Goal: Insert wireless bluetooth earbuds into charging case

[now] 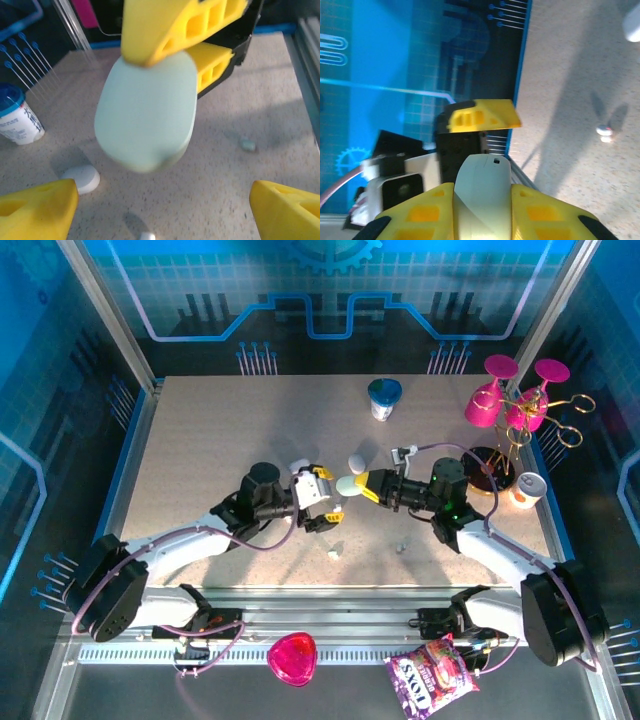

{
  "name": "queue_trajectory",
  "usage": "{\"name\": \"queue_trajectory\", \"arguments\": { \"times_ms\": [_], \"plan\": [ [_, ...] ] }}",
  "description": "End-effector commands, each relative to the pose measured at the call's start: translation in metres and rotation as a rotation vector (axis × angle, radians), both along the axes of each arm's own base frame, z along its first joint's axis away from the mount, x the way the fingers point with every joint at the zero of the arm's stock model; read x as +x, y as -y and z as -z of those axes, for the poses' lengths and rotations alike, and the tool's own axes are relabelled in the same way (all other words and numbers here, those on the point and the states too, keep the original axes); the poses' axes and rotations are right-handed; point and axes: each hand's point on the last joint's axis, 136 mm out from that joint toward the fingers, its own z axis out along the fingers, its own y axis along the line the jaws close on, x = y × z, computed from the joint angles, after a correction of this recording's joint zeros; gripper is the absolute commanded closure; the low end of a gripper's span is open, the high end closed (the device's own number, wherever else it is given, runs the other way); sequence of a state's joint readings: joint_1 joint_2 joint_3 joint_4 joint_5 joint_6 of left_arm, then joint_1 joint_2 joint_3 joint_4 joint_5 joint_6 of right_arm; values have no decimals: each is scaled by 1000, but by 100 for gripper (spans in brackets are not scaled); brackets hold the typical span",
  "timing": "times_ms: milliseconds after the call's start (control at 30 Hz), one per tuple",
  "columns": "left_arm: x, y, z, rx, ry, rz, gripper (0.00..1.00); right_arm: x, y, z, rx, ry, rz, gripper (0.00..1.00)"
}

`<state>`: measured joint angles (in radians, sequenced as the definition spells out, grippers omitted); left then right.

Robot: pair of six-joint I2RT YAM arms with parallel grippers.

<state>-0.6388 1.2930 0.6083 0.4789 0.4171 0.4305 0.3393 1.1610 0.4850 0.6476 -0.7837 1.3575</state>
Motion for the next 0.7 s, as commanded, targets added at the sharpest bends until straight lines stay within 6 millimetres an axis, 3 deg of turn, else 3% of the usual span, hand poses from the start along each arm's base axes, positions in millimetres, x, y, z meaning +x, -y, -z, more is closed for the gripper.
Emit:
{"name": "queue_trajectory", "arguments": {
  "times_ms": [0, 233, 400, 667],
  "plan": [
    [-4, 4, -64, -288, 76, 53, 7, -7, 0, -41, 124, 71, -40, 76],
    [-2, 6, -87, -444, 96, 102, 5, -4, 0, -73, 277, 55, -62, 76],
    [-2, 10, -96, -503, 112, 133, 8, -1, 0, -80, 310, 40, -54, 76],
    [-8, 13, -104, -545, 120, 187, 25, 0, -3, -81, 329, 20, -59, 77]
  ]
}}
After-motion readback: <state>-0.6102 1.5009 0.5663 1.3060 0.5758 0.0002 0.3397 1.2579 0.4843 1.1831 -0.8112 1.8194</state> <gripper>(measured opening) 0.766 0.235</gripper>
